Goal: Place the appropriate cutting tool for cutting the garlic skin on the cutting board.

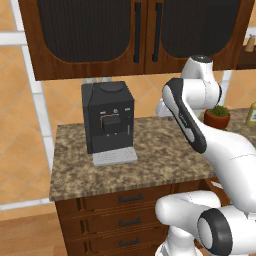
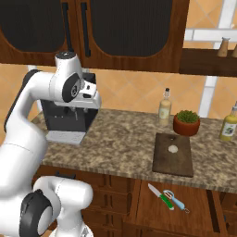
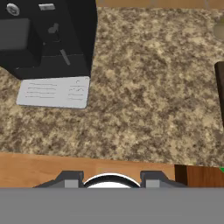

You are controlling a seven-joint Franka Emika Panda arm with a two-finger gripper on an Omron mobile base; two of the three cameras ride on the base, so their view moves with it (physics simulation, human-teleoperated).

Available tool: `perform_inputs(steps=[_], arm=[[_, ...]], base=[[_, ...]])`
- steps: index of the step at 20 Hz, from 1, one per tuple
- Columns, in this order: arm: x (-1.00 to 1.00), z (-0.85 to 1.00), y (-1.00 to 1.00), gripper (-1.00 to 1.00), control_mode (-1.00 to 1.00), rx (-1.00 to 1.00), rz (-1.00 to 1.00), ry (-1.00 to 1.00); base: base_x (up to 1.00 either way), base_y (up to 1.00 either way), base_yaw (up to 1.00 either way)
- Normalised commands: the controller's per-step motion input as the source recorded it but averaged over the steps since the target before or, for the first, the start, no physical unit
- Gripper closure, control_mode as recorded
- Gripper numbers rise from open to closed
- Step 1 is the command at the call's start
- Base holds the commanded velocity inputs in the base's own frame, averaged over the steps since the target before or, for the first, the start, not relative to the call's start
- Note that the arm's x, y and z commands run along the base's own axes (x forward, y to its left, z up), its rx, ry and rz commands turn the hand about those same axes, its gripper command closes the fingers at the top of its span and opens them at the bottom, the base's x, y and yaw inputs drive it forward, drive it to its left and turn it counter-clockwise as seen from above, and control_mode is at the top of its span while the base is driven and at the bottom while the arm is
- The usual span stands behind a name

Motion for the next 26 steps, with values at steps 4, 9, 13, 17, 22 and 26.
perform_inputs(steps=[4, 9, 13, 17, 22, 26], arm=[[-0.15, 0.0, -0.13, -1.0, -1.0, 0.07, 0.0, -0.11], [-0.16, -0.27, -0.43, -1.0, -1.0, 0.03, -0.09, -0.05], [-0.27, -0.83, -0.98, -1.0, -1.0, 0.0, -0.13, -0.07], [-0.59, -0.53, -1.0, -1.0, -1.0, 0.11, -0.18, 0.0], [-0.51, -0.42, -1.0, -1.0, -1.0, 0.13, -0.13, 0.14], [-0.72, -0.43, -1.0, -1.0, -1.0, 0.13, -0.07, 0.1]], base=[[0.0, 0.0, 0.0], [0.0, 0.0, 0.0], [0.0, 0.0, 0.0], [0.0, 0.0, 0.0], [0.0, 0.0, 0.0], [0.0, 0.0, 0.0]])
